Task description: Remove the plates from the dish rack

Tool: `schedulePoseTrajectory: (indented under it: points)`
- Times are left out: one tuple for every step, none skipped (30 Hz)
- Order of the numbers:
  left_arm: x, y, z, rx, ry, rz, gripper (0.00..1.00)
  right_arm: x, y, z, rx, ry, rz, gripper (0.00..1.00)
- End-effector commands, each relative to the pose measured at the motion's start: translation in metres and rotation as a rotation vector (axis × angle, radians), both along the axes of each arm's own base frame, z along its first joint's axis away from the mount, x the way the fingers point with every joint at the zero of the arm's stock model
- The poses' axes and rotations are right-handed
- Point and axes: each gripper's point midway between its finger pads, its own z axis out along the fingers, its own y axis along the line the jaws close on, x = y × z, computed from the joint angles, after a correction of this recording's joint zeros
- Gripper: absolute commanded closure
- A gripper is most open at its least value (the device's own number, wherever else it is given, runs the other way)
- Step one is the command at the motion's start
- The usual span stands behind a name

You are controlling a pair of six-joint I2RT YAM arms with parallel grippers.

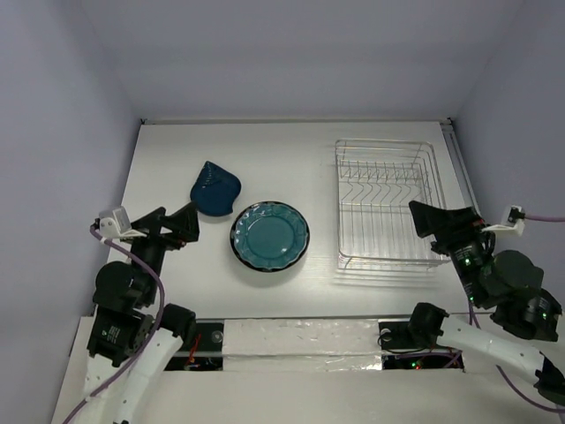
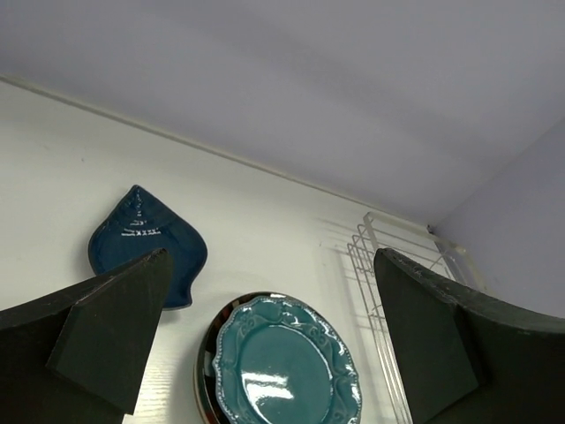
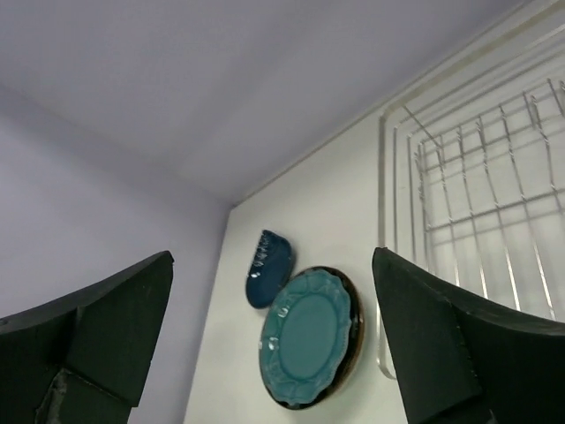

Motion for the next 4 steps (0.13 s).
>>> schedulePoseTrajectory:
  points:
    - [-0.002,0.000,0.030,-0.007,-0.074,-0.008,0.01,0.006,-0.005,-0.037,-0.086,0.085,-0.065,0.00]
    - [0.000,-0.001,0.027,-0.004,-0.070,-0.007,0.01,0.007,-0.003,-0.039,-0.092,0.089,-0.062,0.00]
    - [0.001,-0.002,0.024,-0.002,-0.061,-0.008,0.01,0.008,-0.001,-0.040,-0.098,0.092,-0.059,0.00]
    - [0.005,-0.003,0.019,0.001,-0.045,-0.008,0.01,0.008,0.001,-0.040,-0.100,0.095,-0.056,0.00]
